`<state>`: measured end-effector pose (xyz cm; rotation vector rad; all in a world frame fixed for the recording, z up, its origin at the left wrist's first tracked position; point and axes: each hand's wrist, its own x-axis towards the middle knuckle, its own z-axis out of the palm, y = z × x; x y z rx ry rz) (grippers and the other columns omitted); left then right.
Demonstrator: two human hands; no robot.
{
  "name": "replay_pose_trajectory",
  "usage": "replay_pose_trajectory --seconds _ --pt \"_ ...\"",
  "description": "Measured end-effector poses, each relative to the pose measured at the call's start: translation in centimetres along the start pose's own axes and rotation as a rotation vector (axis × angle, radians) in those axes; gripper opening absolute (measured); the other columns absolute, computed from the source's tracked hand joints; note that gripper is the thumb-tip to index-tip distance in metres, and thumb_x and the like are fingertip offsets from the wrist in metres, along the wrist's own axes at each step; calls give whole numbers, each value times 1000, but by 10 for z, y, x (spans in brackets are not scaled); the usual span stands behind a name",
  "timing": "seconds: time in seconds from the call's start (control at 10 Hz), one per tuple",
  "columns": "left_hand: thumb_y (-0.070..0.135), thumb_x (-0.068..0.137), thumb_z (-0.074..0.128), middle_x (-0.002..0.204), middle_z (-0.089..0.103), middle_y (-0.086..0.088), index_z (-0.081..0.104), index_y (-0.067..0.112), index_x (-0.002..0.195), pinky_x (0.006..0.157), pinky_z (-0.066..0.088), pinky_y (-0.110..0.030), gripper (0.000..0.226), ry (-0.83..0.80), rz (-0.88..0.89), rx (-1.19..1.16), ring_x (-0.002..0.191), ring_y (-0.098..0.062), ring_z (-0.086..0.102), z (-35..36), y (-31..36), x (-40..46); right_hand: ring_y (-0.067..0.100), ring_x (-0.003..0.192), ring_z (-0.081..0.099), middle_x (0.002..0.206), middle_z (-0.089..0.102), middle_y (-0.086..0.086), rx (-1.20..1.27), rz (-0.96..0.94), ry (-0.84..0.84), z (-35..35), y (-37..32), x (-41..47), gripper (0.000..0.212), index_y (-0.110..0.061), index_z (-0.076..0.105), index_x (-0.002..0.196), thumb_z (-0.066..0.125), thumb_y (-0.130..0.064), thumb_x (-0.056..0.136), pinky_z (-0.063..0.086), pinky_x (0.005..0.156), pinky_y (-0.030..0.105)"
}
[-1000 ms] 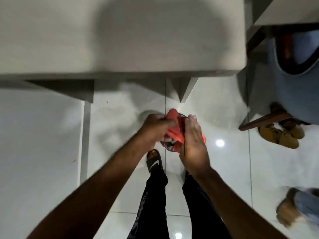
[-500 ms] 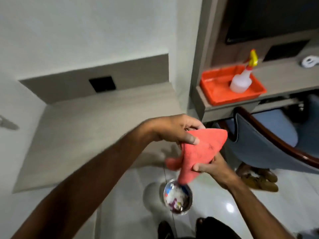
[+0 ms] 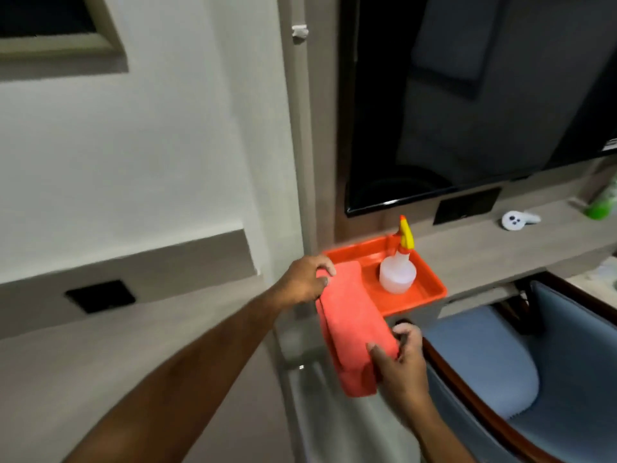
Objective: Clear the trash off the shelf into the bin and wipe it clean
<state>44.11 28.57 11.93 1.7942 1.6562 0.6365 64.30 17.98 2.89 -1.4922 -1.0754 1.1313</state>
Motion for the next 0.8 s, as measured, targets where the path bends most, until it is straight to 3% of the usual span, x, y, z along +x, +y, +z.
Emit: replay_pose_trajectory --seconds 0.1,0.2,0.3,0.4,0.5,0.6,0.7,0.8 --pt "2 83 64 116 73 -12 74 5 107 91 40 -14 26 -7 47 159 112 -25 65 28 -17 65 18 67 63 82 70 -2 -117 -76 -34 6 5 69 20 -25 65 89 70 -11 76 55 62 49" --pt "20 80 58 125 64 -22 66 -3 118 106 43 -34 46 -91 56 332 120 -32 56 54 -28 114 24 81 71 95 75 2 -228 -21 -101 19 5 126 22 -24 72 96 69 -7 83 59 74 49" --pt "21 82 64 138 49 -16 56 3 128 107 46 -43 50 -163 19 509 129 -31 47 79 -43 144 23 99 67 111 73 6 -424 -22 -164 36 9 170 28 -14 71 111 67 -8 84 50 91 28" --pt "21 83 68 140 40 -11 51 7 130 98 54 -46 52 -274 -66 586 119 -30 53 98 -65 161 25 98 67 107 73 8 -619 -33 -255 51 17 195 24 -8 71 108 63 -7 85 41 75 19" --pt "26 87 65 158 27 -15 43 13 141 110 44 -50 60 -340 -41 717 137 -35 40 111 -80 163 27 98 67 106 73 11 -820 -24 -404 57 25 208 22 -5 68 106 63 -12 85 39 67 15" --pt "30 95 56 165 15 -19 32 11 149 121 29 -52 62 -276 12 769 148 -38 23 110 -83 149 28 113 61 124 65 15 -1066 13 -499 63 24 210 44 -5 60 119 71 -23 81 46 96 27" --pt "31 99 48 158 32 -20 37 7 147 121 30 -45 55 -185 82 785 145 -34 33 77 -78 119 33 132 41 144 42 14 -1307 49 -456 74 11 198 54 -17 50 135 65 -33 85 41 107 42" --pt "27 95 52 144 52 -25 51 0 138 113 42 -48 51 31 192 786 132 -40 51 28 -82 85 34 128 42 142 42 13 -1437 -129 -289 91 -20 179 39 -22 52 132 45 -32 94 41 103 45"
